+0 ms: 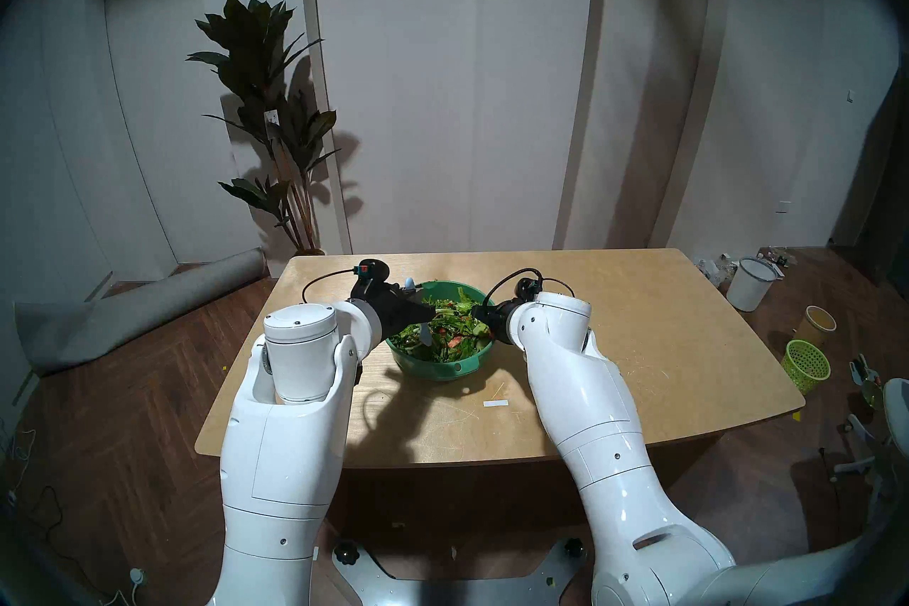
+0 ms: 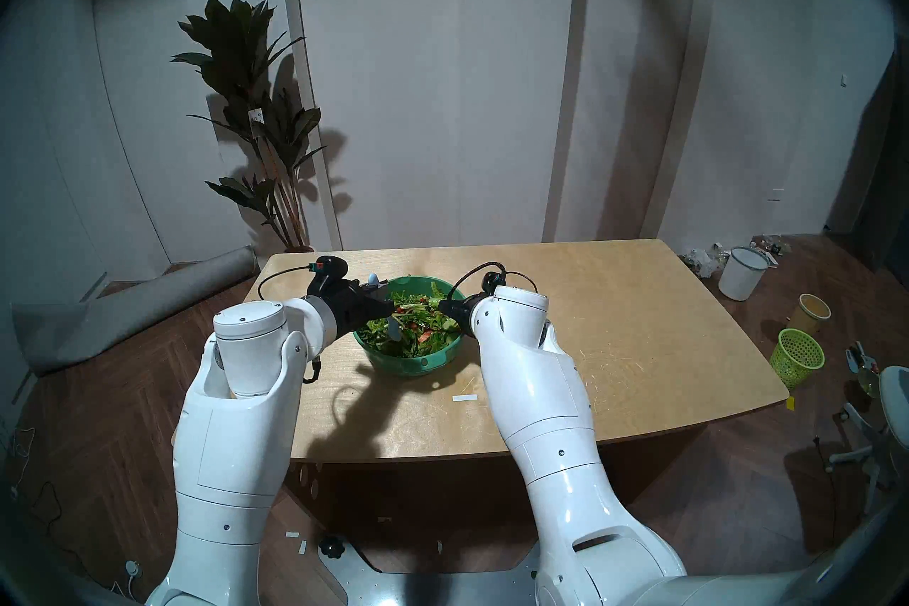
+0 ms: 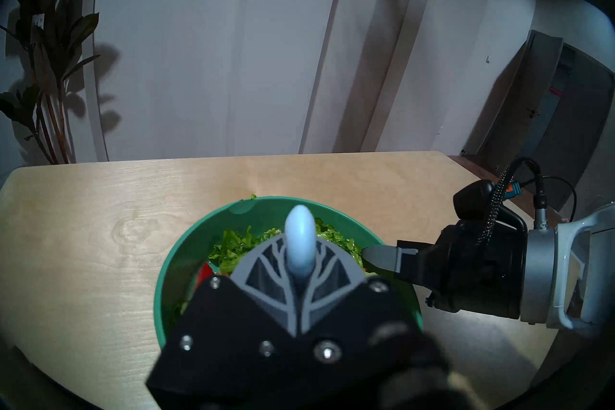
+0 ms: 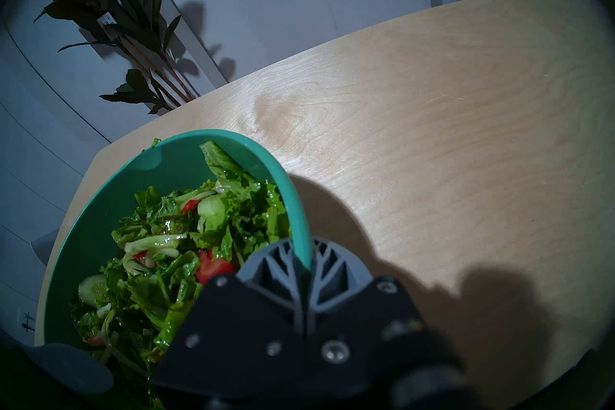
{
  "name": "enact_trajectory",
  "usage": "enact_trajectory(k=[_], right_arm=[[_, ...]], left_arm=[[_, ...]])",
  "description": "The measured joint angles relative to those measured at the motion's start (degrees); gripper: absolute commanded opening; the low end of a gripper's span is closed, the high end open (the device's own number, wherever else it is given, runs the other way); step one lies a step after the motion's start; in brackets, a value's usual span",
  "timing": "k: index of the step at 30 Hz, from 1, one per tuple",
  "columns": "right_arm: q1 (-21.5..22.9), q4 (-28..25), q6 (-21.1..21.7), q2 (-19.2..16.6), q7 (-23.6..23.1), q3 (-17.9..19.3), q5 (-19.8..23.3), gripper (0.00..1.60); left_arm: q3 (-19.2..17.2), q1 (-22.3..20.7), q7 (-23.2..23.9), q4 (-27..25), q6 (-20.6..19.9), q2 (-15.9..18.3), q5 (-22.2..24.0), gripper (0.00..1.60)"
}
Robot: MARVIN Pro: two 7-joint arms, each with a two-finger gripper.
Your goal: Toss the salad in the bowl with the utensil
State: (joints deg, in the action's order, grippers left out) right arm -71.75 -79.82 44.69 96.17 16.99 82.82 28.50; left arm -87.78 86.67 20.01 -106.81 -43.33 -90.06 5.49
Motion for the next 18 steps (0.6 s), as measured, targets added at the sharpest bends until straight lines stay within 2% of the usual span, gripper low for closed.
enact_trajectory(k=[8,13,18], right_arm=[[0.00,-0.01,0.00,0.00,0.00,0.00,0.00,0.00],[-0.01,-0.01,0.00,0.01,0.00,0.00,0.00,0.00],[-0.01,-0.01,0.00,0.01,0.00,0.00,0.00,0.00]], left_arm=[[1.11,-0.23,0.11,4.40,2.26,-0.12,0.01,0.00],[2.36,-0.33,0.64,6.30,4.19,1.05,-1.16,0.00],[4.34,-0.36,1.29,7.80,8.07,2.80,-3.23,0.00]])
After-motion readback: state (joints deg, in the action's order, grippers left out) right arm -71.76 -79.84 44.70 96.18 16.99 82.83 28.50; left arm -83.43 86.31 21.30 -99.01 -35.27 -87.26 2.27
